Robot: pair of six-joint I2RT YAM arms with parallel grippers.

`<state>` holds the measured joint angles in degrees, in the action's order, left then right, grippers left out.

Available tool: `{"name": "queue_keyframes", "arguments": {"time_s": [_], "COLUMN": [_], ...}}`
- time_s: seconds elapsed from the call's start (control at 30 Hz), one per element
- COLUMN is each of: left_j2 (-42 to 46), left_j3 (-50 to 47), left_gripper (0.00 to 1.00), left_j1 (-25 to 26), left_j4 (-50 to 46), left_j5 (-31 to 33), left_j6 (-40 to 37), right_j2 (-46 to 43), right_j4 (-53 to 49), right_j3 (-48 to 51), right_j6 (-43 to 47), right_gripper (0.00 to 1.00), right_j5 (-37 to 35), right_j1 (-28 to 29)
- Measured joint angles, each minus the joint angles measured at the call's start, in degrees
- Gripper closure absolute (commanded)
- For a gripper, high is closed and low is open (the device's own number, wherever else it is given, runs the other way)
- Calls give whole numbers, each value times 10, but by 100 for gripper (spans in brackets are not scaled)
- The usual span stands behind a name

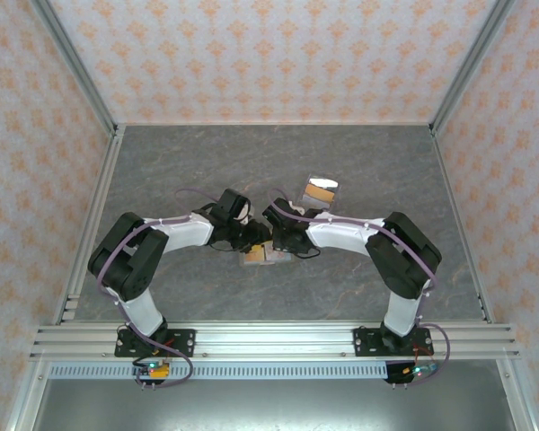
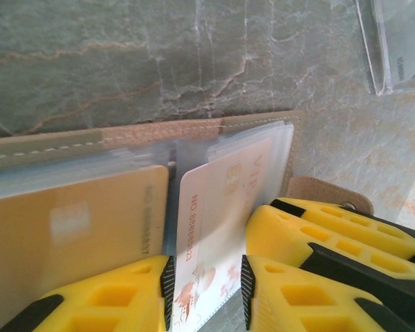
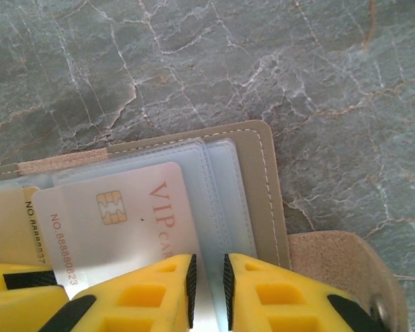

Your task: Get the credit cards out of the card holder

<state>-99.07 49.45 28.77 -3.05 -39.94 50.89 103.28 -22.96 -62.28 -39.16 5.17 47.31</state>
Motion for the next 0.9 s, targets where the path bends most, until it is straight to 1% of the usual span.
{"name": "queue_keyframes", "arguments": {"time_s": [0.23,0.6,0.7,0.9], "left_j2": [2,16,17,17], "left_j3": [-12,-19,-19,-19], "left_gripper": [79,87,86,75], "left_j1": [-3,-4,-5,-5], "left_j4": [17,38,40,8], "left_j5": [-14,-34,-34,-15], "left_j6": [-9,-15,-15,-35], "right_j2": [0,1,1,1], "right_j4": [0,0,0,0], "right_j3": [0,0,0,0], "right_j6": [-2,-9,-9,-9], "right_gripper": [80,81,82,82], "right_j5": [2,5,6,6], "right_j1": [-1,-5,-5,-5]}}
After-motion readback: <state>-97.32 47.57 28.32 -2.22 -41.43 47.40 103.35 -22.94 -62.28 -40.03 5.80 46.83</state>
